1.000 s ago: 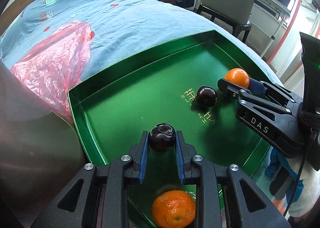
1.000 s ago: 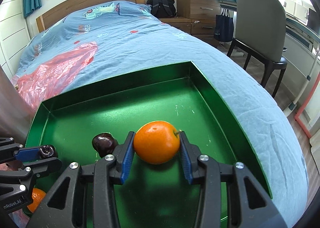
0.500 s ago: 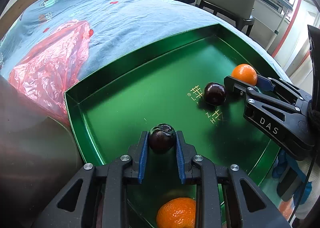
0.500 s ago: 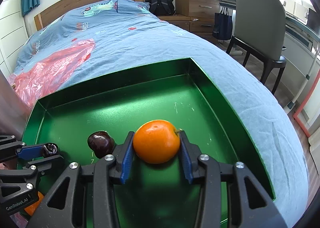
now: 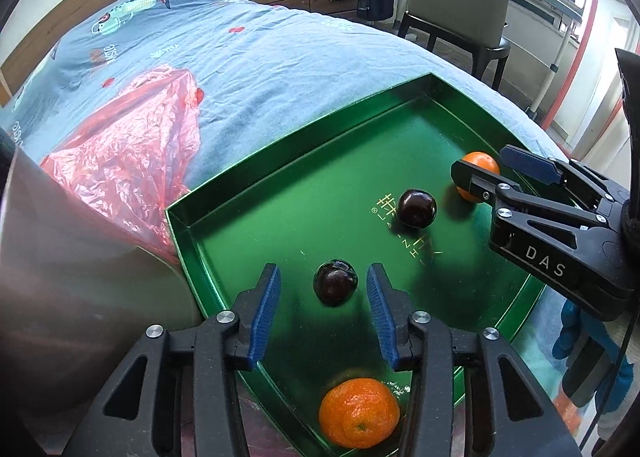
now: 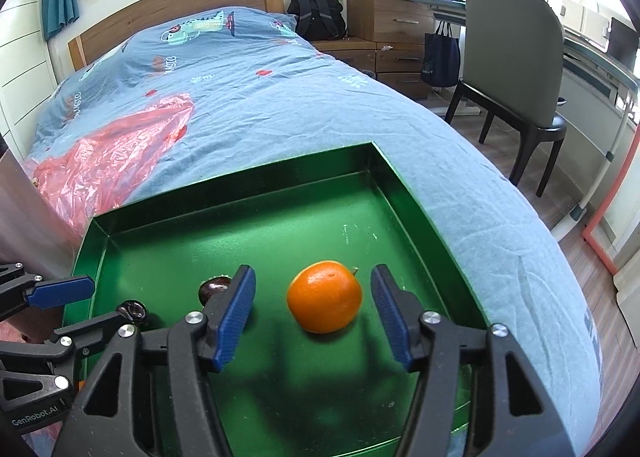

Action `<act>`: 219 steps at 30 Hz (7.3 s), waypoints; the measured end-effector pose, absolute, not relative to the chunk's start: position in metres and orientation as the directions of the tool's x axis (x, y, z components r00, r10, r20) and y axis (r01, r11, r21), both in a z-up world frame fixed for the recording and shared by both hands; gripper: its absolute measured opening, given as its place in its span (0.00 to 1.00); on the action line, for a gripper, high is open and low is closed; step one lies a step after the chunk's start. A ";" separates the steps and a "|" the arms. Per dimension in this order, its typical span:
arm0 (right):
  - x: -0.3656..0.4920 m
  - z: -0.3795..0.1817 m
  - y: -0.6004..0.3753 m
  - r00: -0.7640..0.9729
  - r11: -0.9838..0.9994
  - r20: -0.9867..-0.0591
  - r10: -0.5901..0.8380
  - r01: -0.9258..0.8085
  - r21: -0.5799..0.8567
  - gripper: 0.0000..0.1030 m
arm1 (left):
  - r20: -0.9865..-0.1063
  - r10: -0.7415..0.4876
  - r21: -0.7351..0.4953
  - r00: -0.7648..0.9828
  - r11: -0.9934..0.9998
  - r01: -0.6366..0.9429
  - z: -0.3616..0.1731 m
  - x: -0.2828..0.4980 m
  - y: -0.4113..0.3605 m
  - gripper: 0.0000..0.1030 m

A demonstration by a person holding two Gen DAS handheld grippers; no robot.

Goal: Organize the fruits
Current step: 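Withdraw both open grippers away from the green tray toward the fruits, then grasp an orange with the left gripper while the right grasps another orange, then lift both held oranges and carry them over the green tray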

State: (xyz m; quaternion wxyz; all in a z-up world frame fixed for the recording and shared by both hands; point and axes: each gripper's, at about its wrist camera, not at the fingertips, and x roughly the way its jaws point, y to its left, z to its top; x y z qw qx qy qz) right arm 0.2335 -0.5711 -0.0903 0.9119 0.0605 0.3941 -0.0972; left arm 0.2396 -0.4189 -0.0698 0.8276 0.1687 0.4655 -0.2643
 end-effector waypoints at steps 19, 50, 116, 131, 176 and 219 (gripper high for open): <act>0.154 0.002 -0.538 0.756 0.972 -0.640 -0.136 0.228 0.062 1.00 | -0.778 -0.341 0.050 0.527 0.803 0.594 0.019 0.155 -0.361 0.53; 0.038 -0.016 -0.384 0.706 0.995 -0.708 0.032 0.046 0.091 1.00 | -0.748 -0.239 -0.029 0.620 0.944 0.330 0.021 0.056 -0.138 0.58; 0.249 -0.121 -0.109 0.579 0.947 -0.784 0.223 -0.321 0.032 1.00 | -0.814 -0.114 -0.118 0.569 0.993 0.030 -0.125 0.225 0.043 0.57; 0.278 -0.146 -0.105 0.556 0.949 -0.800 0.225 -0.310 0.051 0.70 | -0.821 -0.125 -0.126 0.557 0.991 0.036 -0.139 0.246 0.040 0.41; 0.142 -0.057 -0.086 0.565 0.913 -0.762 0.318 -0.399 0.086 0.56 | -0.765 -0.097 -0.149 0.637 0.988 -0.029 -0.054 0.109 0.077 0.33; 0.044 -0.049 -0.299 0.676 0.984 -0.716 0.177 -0.104 0.145 0.56 | -0.778 -0.189 -0.040 0.600 0.967 0.252 -0.025 0.034 -0.091 0.33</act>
